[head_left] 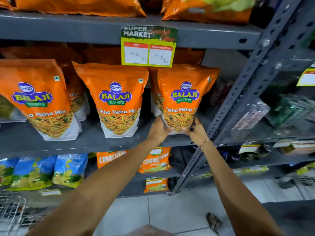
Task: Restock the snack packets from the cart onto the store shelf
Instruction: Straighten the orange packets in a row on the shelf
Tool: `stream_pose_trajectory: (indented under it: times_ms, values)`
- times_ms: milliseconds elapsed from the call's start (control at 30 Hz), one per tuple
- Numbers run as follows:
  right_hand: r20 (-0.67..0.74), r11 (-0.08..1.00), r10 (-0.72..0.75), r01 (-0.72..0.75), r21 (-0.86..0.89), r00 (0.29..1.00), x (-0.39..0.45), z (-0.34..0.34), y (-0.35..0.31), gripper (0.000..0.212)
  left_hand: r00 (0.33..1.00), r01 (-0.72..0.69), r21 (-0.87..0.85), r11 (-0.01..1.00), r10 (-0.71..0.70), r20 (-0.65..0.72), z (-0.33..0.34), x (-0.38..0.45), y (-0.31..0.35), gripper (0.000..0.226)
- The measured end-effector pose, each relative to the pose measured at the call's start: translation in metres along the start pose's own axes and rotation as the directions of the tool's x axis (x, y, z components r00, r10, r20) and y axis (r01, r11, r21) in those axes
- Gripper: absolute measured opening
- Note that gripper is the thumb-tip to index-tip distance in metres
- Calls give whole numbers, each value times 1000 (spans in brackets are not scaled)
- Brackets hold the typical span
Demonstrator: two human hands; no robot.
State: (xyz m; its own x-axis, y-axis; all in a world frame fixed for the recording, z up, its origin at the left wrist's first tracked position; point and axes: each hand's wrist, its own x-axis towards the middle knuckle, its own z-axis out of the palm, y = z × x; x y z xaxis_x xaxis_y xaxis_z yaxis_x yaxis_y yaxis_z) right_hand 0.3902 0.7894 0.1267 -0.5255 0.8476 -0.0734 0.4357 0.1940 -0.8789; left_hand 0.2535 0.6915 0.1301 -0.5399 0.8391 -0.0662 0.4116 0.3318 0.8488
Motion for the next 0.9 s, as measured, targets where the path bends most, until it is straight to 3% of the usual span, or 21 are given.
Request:
stream_pose_trajectory:
  times_ms: [133, 467, 567, 733, 800, 900]
  values:
    - [-1, 999, -1, 1, 43, 1000, 3, 14, -2, 68, 999, 33, 132, 991, -34, 11, -18, 1, -11, 67]
    - [24, 987, -72, 68, 145, 997, 10, 16, 5, 78, 1000, -3, 82, 997, 2, 1, -22, -5, -10, 58]
    - [30, 987, -74, 69, 148, 997, 9, 16, 6, 70, 1000, 3, 71, 997, -2, -1, -22, -5, -12, 63]
    - [71, 982, -100, 86, 170, 992, 10, 16, 17, 81, 999, 23, 100, 995, -27, 44, -24, -11, -6, 68]
    - [-18, 980, -65, 68, 186, 998, 2, 20, 18, 74, 999, 29, 123, 992, -34, 38, -24, -16, -7, 74]
    - [-397, 985, -97, 145, 91, 913, -20, 38, 14, 34, 1000, 20, 199, 980, -19, -8, -34, -27, -15, 64]
